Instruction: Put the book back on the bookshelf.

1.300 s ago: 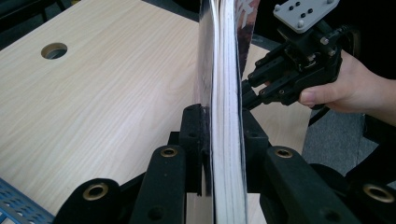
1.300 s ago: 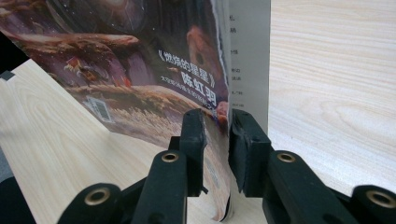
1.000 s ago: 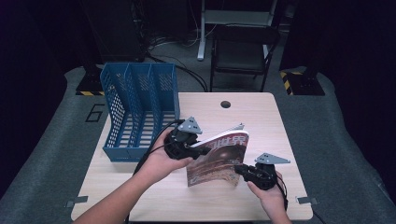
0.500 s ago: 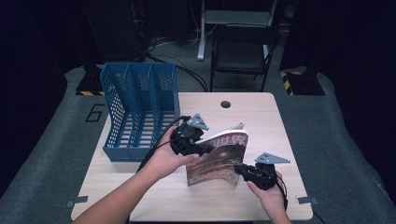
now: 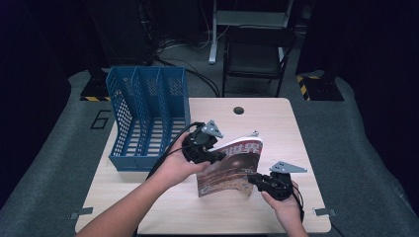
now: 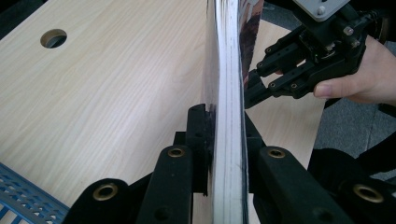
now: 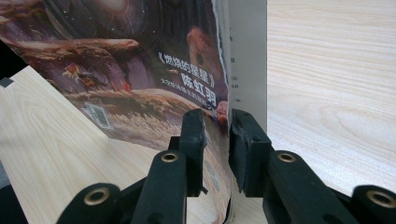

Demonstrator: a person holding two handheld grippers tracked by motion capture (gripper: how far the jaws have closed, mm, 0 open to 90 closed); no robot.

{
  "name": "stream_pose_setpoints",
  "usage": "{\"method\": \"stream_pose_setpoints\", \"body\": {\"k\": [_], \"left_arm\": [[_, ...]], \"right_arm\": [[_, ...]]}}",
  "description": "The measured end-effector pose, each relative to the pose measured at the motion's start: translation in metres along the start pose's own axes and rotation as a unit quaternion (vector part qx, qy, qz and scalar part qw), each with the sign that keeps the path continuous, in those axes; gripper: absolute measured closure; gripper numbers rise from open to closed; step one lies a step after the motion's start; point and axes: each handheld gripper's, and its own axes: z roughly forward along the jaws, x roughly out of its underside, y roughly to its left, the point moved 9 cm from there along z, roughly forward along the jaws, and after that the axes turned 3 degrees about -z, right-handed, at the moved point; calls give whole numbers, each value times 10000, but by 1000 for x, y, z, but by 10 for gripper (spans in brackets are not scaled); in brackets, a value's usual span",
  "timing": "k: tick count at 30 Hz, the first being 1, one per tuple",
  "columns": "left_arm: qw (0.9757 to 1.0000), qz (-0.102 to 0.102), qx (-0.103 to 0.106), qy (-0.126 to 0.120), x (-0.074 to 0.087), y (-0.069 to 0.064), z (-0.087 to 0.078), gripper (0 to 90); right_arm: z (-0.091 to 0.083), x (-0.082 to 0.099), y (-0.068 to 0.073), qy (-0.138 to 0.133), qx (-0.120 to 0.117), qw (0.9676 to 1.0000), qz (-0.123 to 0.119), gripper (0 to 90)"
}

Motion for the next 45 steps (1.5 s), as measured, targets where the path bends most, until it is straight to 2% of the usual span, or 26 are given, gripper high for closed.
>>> {"method": "stream_pose_setpoints", "body": {"k": [19,36,45], "left_arm": [[9997,74,41,250,0,1,-1,832],[9996,68,-31,262,-1,2,-1,836],[9995,118,-85,270,-2,0,-1,837]], "right_arm": [[1,-2,-2,-22,29,10000,-39,751],[1,-2,-3,-58,-15,10000,0,737],[1,-4,-5,-116,37,9999,8,739]]}}
